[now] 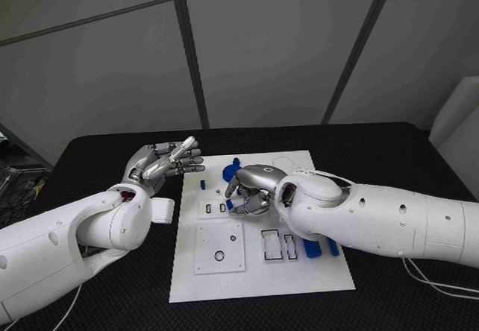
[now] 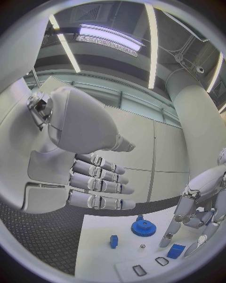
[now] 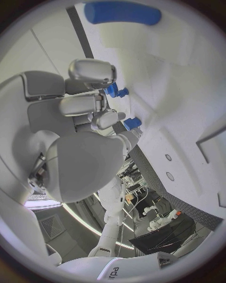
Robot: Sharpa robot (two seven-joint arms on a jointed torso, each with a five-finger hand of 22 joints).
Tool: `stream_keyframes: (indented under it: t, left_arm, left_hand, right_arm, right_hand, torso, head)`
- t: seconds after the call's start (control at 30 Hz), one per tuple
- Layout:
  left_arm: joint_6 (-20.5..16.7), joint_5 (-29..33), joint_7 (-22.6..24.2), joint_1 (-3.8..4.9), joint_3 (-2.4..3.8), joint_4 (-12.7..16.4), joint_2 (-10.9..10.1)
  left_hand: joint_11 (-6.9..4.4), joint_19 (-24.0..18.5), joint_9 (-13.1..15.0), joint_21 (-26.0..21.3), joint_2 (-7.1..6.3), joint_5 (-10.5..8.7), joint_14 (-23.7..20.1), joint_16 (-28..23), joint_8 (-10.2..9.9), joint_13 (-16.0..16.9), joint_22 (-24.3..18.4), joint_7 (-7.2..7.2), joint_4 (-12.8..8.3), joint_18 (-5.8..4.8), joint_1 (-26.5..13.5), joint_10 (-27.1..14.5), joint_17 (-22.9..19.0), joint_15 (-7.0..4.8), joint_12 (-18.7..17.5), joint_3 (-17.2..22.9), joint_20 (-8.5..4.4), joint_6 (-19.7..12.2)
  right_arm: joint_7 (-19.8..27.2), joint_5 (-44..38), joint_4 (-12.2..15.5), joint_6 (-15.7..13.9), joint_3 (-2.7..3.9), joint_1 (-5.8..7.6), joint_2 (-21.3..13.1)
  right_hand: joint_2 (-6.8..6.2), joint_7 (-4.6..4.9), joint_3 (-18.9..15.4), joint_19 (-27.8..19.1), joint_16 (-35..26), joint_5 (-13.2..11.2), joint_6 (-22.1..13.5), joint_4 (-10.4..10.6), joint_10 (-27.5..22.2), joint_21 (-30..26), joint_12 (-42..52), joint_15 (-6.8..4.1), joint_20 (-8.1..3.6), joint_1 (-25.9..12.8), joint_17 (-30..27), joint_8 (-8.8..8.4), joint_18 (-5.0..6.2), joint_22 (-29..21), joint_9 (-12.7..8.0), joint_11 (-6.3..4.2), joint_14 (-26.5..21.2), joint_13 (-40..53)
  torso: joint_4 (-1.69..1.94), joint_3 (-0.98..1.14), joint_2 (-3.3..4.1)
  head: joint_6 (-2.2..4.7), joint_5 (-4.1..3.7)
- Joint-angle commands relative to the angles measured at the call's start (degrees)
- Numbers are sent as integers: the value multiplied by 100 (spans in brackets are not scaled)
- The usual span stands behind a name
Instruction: Assemble the parts on the task board
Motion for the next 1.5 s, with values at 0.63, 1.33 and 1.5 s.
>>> stream_keyframes:
  t: [0.63,1.33,1.5]
  left_arm:
    - [412,-1162,-902,10,7,-186,-53]
    - [2199,-4589,-4690,353,14,-70,158]
    - [2459,-5289,-5000,433,6,-183,396]
  left_hand:
    - [-434,1141,24,782,85,-27,1482,1136,156,258,364,-246,-336,312,499,1157,711,-518,597,234,-460,348]
    - [-998,2927,1318,5666,131,-46,2597,7943,2131,4732,5712,-844,638,-285,-772,1324,7479,-1084,5678,-707,-1077,328]
    - [-1027,3060,1595,5979,240,-51,2627,8040,2353,5008,6193,-880,647,-357,-936,1347,7602,-1111,5903,-896,-1103,233]
  right_arm:
    - [2049,2358,938,-423,505,238,-1366]
    - [2538,5117,-16,-710,566,624,-1758]
    - [2558,5103,-166,-636,563,626,-1656]
  right_hand:
    - [53,-49,-53,-1195,-1045,-12,98,-106,-610,-1263,-967,-20,-42,387,-381,49,388,-1790,105,-53,86,-887]
    - [-19,37,876,-2905,-6425,106,539,-92,-665,-4260,-5505,187,173,623,-4632,-15,685,-4500,181,48,-1399,-5142]
    - [-64,31,938,-2710,-7097,155,600,-154,-397,-4521,-5977,195,195,539,-5044,-34,696,-4691,179,52,-1049,-5668]
  torso:
    - [-25,-7,-70]
    - [-58,40,-329]
    - [-53,46,-324]
  head:
    - [33,74]
    - [-77,206]
    - [-86,223]
